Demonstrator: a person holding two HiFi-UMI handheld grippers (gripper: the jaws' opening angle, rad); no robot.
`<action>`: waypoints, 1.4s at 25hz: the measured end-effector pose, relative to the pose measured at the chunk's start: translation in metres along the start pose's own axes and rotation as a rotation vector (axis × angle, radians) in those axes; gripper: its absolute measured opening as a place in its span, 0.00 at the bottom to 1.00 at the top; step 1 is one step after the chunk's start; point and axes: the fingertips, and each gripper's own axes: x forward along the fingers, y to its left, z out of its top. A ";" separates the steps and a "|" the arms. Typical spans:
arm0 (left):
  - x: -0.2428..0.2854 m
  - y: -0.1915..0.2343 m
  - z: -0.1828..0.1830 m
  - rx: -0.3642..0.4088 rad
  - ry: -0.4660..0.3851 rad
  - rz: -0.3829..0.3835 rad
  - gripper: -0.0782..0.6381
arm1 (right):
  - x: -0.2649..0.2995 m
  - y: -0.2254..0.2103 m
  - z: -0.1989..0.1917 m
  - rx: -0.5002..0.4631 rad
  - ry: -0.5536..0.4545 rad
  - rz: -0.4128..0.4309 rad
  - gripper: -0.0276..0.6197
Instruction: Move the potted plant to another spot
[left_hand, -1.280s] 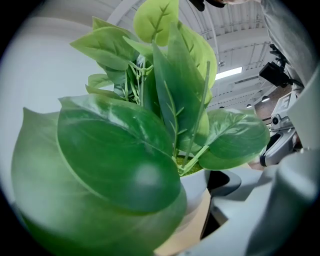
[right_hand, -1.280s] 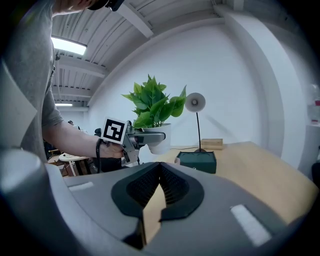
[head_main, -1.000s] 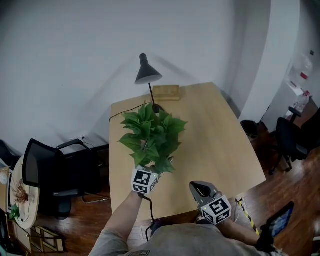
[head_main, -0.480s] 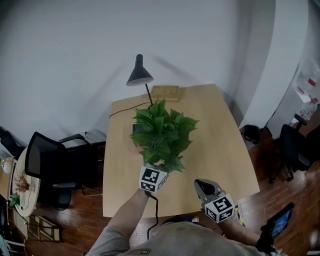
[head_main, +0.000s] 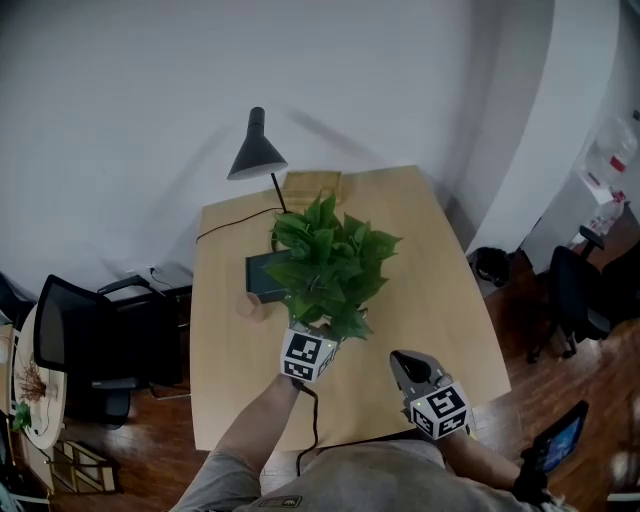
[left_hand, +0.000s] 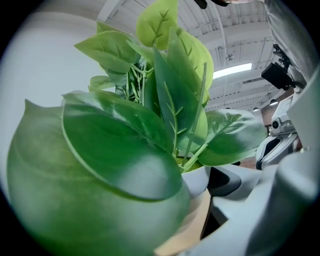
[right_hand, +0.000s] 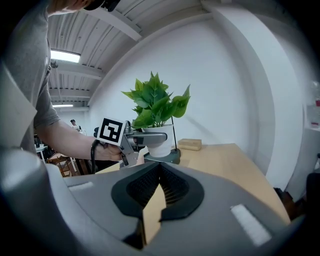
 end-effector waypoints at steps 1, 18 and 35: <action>0.003 -0.001 -0.002 -0.003 0.005 0.003 0.84 | 0.000 -0.003 0.000 0.001 0.003 0.002 0.05; 0.051 -0.023 -0.022 -0.044 0.053 0.174 0.84 | -0.005 -0.094 -0.013 -0.024 0.054 0.126 0.05; 0.157 -0.025 -0.100 -0.128 0.113 0.137 0.84 | 0.032 -0.197 -0.047 0.010 0.185 0.085 0.05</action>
